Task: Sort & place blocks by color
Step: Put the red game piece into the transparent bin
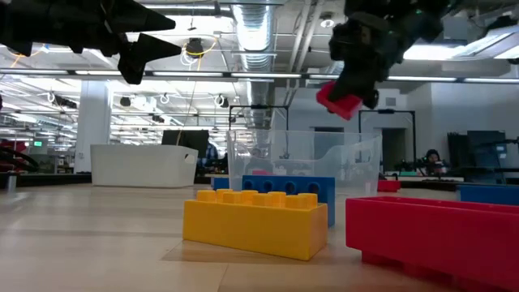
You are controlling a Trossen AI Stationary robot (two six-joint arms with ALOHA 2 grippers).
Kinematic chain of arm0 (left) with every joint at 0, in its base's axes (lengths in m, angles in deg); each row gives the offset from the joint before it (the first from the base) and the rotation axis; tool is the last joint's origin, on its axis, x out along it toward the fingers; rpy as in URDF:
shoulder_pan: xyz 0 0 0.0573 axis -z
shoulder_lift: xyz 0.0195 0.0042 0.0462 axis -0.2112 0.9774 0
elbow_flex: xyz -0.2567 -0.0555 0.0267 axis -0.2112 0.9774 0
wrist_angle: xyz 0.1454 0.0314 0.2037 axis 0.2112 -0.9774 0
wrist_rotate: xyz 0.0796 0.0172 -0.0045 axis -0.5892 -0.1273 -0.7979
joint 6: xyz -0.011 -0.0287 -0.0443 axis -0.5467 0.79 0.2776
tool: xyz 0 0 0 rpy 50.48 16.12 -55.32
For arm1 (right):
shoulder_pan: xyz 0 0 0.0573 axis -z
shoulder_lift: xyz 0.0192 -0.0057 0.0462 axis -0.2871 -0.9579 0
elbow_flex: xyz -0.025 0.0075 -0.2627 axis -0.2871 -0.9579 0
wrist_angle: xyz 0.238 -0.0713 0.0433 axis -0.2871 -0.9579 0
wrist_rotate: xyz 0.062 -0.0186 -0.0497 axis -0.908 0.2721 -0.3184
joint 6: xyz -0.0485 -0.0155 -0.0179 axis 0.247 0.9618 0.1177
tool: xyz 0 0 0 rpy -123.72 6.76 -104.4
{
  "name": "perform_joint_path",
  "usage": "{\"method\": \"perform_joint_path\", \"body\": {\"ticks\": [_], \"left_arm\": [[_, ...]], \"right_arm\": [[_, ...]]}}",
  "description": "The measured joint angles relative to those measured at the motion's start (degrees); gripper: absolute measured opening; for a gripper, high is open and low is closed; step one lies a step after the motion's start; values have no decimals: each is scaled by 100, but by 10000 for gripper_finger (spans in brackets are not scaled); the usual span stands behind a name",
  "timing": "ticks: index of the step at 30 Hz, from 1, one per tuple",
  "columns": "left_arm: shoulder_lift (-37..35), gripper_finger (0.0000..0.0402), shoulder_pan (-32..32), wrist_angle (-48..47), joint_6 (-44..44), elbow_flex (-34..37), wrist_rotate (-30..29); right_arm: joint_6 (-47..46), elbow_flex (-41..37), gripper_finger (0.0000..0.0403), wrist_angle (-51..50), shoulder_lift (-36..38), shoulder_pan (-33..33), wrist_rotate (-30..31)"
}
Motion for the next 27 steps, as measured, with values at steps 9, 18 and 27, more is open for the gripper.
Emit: {"method": "perform_joint_path", "body": {"ticks": [9, 18, 27], "left_arm": [[-11, 224, -151, -54, -13, 0, 83], [-11, 224, -175, -282, 102, 0, 285], [-13, 224, -173, -388, 153, 0, 442]], "right_arm": [[380, 571, 108, 235, -1401, -183, -244], [695, 1151, 156, -43, -2211, -172, -679], [708, 1385, 248, -115, -2038, -119, -622]]}}
